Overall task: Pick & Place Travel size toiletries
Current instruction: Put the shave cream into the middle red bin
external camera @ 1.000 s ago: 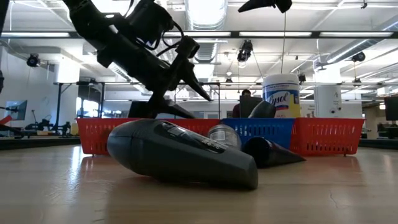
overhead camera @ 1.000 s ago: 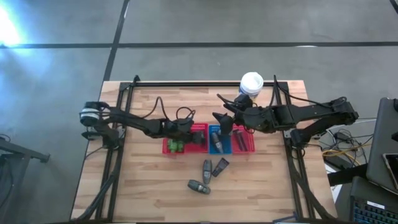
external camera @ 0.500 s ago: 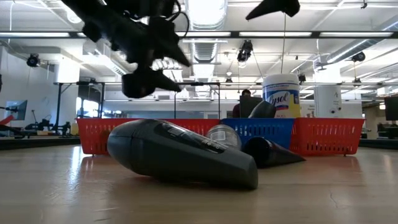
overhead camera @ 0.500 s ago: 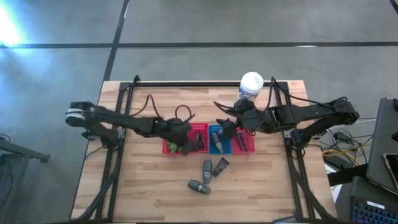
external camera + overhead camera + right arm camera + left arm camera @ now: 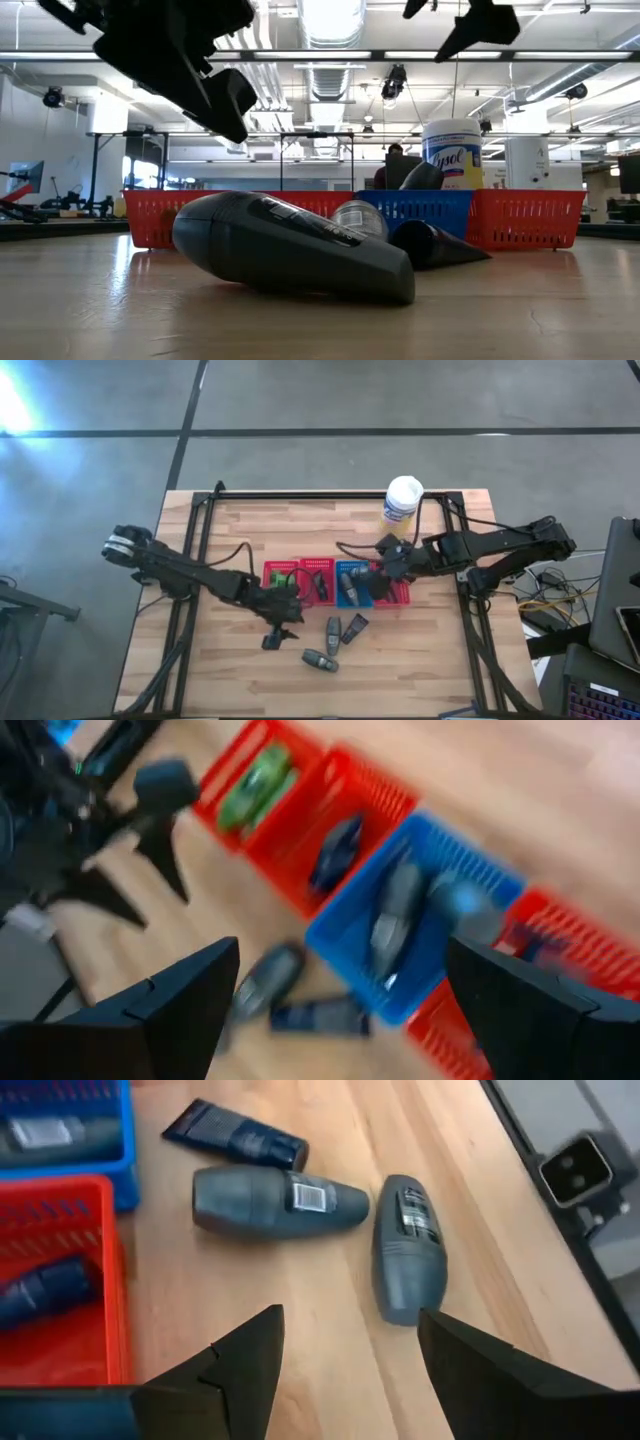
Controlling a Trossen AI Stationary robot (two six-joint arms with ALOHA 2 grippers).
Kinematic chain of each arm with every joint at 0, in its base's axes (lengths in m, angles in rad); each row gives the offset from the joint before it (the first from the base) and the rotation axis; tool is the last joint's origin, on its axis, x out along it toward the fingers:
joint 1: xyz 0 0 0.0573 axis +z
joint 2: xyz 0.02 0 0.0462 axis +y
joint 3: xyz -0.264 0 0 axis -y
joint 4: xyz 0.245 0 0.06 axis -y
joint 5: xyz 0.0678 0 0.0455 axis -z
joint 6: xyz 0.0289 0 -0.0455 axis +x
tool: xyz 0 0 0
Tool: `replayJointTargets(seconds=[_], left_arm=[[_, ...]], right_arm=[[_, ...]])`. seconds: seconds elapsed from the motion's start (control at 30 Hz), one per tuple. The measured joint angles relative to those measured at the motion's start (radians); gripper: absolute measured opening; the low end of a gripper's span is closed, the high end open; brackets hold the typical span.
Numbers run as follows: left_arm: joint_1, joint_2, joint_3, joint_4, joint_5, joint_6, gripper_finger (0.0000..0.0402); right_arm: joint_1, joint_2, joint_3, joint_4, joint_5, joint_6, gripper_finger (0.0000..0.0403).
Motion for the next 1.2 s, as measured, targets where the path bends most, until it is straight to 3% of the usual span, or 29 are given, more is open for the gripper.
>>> replayJointTargets(seconds=[0.2,0.43,0.7,0.93,1.03,1.2], left_arm=[[-0.031,0.004,0.001,0.004,0.010,0.082,0.0236],[-0.111,0.045,0.032,0.061,-0.054,0.051,0.0236],[-0.164,0.272,0.218,-0.022,-0.070,0.073,0.0236],[-0.162,0.383,0.375,-0.199,-0.078,0.054,0.0236],[-0.162,0.388,0.393,-0.206,-0.075,0.054,0.0236],[-0.163,0.346,0.391,-0.247,-0.087,-0.034,0.0236]], right_arm=[[0.061,0.042,-0.006,-0.087,-0.113,0.090,0.0353],[0.150,0.118,-0.008,-0.132,-0.196,-0.085,0.0331],[0.220,0.176,-0.009,-0.146,-0.215,-0.096,0.0319],[0.296,0.173,-0.009,-0.155,-0.188,-0.069,0.0351],[0.332,0.178,-0.009,-0.147,-0.158,-0.158,0.0362],[0.380,0.240,-0.012,-0.130,-0.094,-0.473,0.0362]])
